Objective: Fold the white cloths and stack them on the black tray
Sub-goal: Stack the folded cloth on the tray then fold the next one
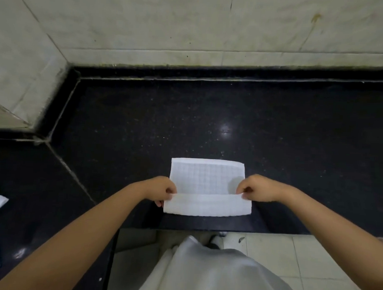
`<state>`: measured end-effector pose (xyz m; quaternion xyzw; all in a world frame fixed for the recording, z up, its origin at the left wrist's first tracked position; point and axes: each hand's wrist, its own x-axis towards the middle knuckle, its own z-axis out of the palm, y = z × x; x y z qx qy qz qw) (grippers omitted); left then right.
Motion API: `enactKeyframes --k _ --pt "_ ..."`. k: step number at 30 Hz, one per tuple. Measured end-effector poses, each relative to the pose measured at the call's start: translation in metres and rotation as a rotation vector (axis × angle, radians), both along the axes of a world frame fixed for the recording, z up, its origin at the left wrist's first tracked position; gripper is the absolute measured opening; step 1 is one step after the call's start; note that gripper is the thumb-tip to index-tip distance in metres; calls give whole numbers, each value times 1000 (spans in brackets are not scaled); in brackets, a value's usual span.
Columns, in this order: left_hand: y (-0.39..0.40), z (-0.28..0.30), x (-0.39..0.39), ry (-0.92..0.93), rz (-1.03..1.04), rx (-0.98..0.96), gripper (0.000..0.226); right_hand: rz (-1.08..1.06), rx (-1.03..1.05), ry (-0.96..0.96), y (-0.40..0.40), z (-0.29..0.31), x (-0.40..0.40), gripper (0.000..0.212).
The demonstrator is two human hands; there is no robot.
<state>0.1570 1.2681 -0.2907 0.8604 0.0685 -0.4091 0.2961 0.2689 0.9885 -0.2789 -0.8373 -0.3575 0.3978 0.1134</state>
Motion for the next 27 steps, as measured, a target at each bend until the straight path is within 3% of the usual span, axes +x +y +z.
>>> enactKeyframes --k 2,6,14,25,27 --pt "-1 -2 9 -134 112 23 24 -106 39 -83 4 1 11 20" --pt "-1 -4 34 -447 189 259 25 -337 117 -303 12 -9 27 20" --pt "4 -27 47 -577 137 471 23 -551 102 -434 24 -38 23 21" --pt "3 -31 48 -622 -17 489 20 -337 -58 -488 30 -39 27 32" --pt "5 -25 48 -660 -30 464 30 -303 -35 -521 29 -31 31 29"
